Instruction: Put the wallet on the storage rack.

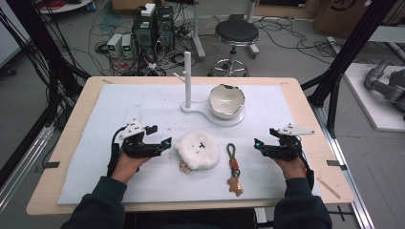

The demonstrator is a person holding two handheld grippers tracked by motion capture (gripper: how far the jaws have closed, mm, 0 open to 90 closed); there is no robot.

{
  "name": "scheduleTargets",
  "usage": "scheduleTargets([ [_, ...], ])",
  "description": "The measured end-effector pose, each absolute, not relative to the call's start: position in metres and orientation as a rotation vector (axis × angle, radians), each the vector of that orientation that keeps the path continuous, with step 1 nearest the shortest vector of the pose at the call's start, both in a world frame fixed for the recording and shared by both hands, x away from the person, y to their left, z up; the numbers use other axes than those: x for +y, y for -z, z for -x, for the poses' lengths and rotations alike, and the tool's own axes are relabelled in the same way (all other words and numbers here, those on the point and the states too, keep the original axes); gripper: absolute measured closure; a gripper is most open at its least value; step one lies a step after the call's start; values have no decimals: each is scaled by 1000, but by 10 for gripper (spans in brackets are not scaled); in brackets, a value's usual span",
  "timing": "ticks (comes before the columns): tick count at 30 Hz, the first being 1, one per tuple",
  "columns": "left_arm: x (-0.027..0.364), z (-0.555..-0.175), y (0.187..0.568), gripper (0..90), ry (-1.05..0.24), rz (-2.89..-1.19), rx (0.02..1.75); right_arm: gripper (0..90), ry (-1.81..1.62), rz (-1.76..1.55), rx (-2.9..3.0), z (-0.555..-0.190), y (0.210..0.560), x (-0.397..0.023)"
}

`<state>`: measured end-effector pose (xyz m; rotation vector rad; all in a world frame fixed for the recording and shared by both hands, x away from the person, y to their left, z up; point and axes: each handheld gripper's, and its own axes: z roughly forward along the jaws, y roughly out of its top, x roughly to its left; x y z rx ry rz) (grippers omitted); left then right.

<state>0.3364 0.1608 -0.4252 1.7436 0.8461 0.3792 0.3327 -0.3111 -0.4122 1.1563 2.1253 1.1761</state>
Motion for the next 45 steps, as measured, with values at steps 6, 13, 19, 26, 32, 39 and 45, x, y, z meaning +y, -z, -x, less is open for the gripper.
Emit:
scheduleTargets([
  [6, 141, -349, 430, 211, -294, -1820, 853, 216, -1186, -1139, 2138, -331, 410, -305],
  [13, 115, -363, 443, 273, -228, -1987, 894, 216, -1190, -1105, 2176, -334, 410, -296],
  [19, 110, -369, 449, 497, -109, -2040, 908, 216, -1189, -1092, 2200, -335, 411, -292],
  [26, 111, -364, 440, 762, -126, -1996, 842, 216, -1191, -1080, 2237, -335, 412, -286],
  [32, 115, -355, 425, 777, -162, -1910, 683, 216, -1315, -1054, 2300, -338, 410, -274],
  [39, 115, -352, 419, 782, -148, -1897, 597, 255, -1378, -915, 2469, -345, 412, -234],
  [45, 106, -350, 401, 782, -154, -1944, 471, 399, -1362, -754, 2623, -360, 415, -195],
])
